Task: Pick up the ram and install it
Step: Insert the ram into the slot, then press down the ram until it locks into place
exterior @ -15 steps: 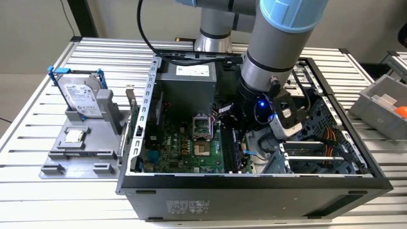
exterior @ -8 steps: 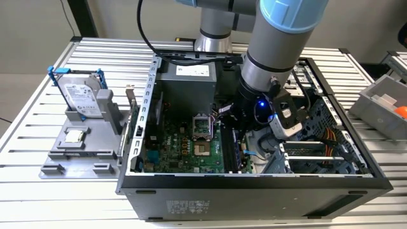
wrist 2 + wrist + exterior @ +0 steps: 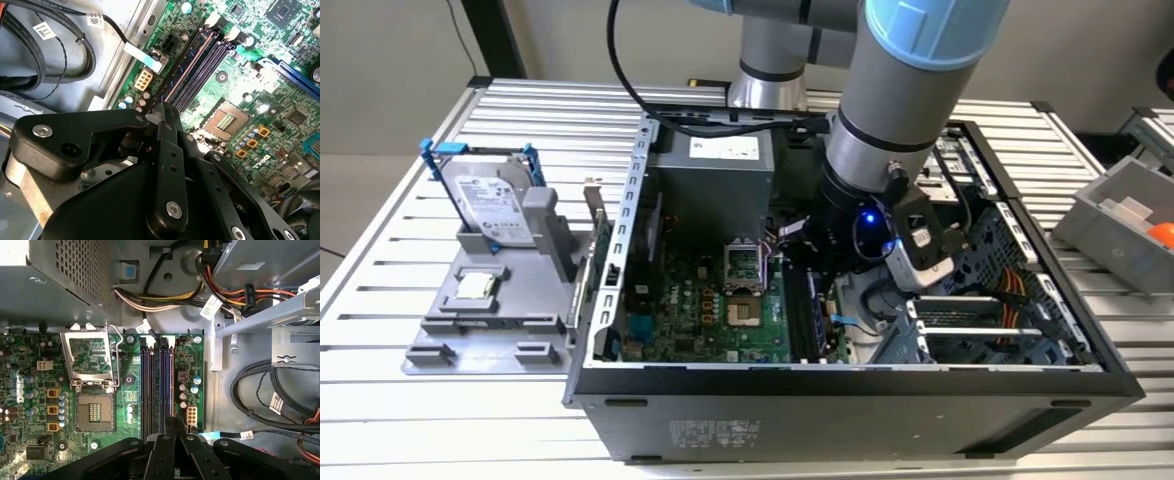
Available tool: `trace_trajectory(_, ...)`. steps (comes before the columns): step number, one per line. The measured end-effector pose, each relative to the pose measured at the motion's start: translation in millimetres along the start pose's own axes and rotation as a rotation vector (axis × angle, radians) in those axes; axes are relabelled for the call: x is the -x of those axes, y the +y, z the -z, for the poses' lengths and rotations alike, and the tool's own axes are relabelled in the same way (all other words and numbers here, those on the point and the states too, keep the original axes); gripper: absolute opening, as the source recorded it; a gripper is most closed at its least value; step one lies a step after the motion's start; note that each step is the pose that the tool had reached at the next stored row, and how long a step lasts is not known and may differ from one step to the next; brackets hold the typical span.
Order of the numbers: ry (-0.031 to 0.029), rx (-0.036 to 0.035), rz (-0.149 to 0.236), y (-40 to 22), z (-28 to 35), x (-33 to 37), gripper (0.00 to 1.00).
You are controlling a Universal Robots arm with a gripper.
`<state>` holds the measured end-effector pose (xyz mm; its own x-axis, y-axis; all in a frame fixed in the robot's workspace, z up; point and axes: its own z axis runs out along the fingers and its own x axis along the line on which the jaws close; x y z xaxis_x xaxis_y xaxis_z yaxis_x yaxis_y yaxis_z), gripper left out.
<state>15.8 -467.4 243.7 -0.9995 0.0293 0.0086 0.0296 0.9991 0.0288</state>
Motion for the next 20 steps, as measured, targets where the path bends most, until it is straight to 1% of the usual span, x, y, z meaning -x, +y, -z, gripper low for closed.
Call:
trace_trajectory(3,0.0002,0.0001,0.005,0.0,0.0,0.0,0.00)
trace_trajectory(5,0.0006,-0.0001,0.018,0.0,0.0,0.0,0.00)
trace_trajectory(12,0.0032,-0.0008,0.111,0.0,0.0,0.0,0.00)
trace_trajectory(20,0.0050,-0.0014,0.173,0.0,0.0,-0.3,0.00)
